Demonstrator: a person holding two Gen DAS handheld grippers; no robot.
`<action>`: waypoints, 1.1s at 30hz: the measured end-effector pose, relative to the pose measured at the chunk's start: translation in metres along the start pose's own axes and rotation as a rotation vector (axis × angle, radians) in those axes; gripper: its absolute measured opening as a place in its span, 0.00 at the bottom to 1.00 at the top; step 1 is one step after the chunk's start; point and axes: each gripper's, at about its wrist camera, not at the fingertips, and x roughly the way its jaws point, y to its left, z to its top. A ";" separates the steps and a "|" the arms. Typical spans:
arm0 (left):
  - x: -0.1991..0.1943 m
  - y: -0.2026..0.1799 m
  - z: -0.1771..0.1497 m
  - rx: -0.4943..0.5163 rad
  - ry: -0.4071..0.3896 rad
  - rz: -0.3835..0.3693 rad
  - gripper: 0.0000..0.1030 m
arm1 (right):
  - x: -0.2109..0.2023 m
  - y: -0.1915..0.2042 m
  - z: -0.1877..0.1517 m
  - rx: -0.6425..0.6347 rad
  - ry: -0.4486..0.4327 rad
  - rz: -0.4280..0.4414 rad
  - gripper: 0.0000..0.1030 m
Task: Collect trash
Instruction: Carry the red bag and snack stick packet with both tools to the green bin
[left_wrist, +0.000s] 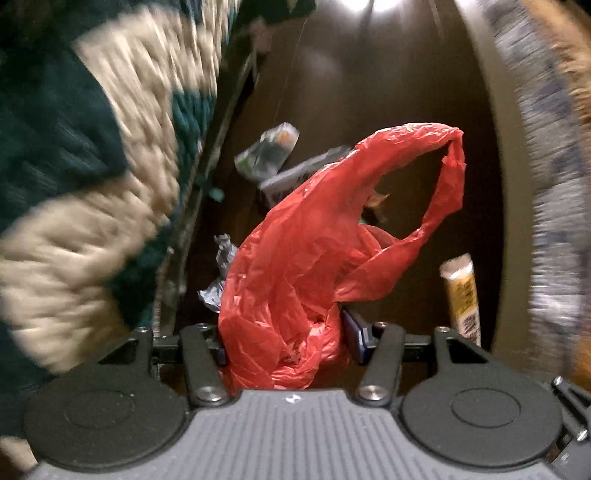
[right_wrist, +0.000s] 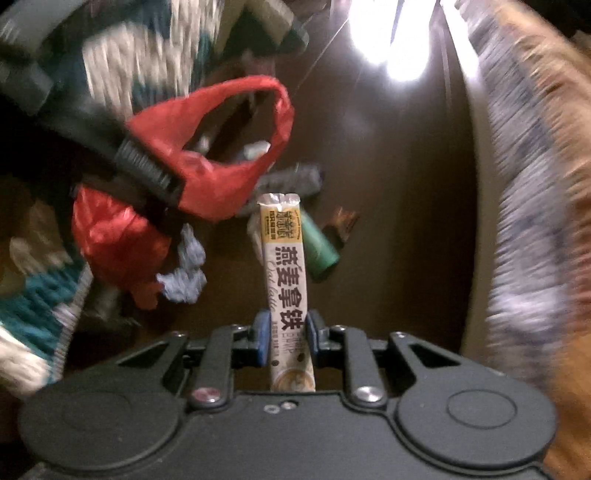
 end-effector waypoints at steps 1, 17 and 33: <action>-0.023 0.000 0.002 0.005 -0.016 -0.005 0.54 | -0.022 0.000 0.007 0.011 -0.011 0.002 0.19; -0.309 0.052 0.000 -0.024 -0.167 -0.003 0.54 | -0.282 0.066 0.107 -0.063 -0.165 0.087 0.19; -0.468 0.210 -0.022 -0.278 -0.353 0.102 0.54 | -0.393 0.204 0.175 -0.255 -0.272 0.247 0.19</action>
